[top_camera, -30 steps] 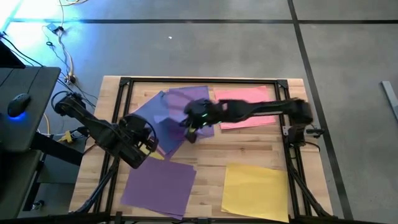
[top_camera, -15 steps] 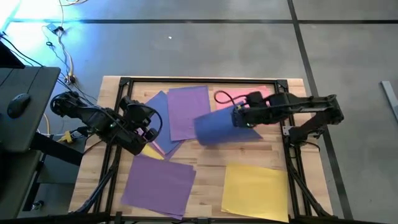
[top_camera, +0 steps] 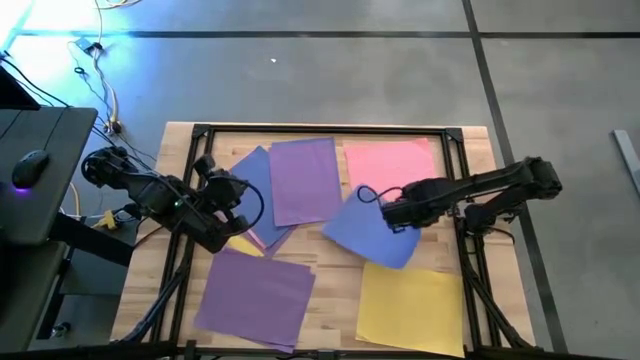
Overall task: Organize paper
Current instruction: Put the blue paper on the middle right of the table
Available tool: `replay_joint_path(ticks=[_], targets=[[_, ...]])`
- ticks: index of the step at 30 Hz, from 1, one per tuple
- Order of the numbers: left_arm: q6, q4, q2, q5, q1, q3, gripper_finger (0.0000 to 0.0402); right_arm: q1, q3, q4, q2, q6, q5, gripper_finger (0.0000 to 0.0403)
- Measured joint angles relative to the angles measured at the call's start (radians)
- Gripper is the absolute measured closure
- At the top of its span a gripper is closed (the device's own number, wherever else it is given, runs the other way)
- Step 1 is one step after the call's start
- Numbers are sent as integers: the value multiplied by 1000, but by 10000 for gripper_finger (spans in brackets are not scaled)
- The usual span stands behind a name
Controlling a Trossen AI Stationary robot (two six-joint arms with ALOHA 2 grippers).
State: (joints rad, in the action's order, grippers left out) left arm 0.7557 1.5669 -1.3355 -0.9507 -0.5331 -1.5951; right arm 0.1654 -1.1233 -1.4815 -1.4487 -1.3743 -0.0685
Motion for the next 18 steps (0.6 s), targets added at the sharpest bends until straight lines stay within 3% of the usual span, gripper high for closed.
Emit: replay_joint_path(ticks=[7, 18], targets=[[2, -32, 0, 29, 4, 0, 402, -40, 110, 40, 0, 401, 0, 403], [11, -125, 0, 54, 9, 0, 402, -147, 324, 89, -1, 405, -27, 403]])
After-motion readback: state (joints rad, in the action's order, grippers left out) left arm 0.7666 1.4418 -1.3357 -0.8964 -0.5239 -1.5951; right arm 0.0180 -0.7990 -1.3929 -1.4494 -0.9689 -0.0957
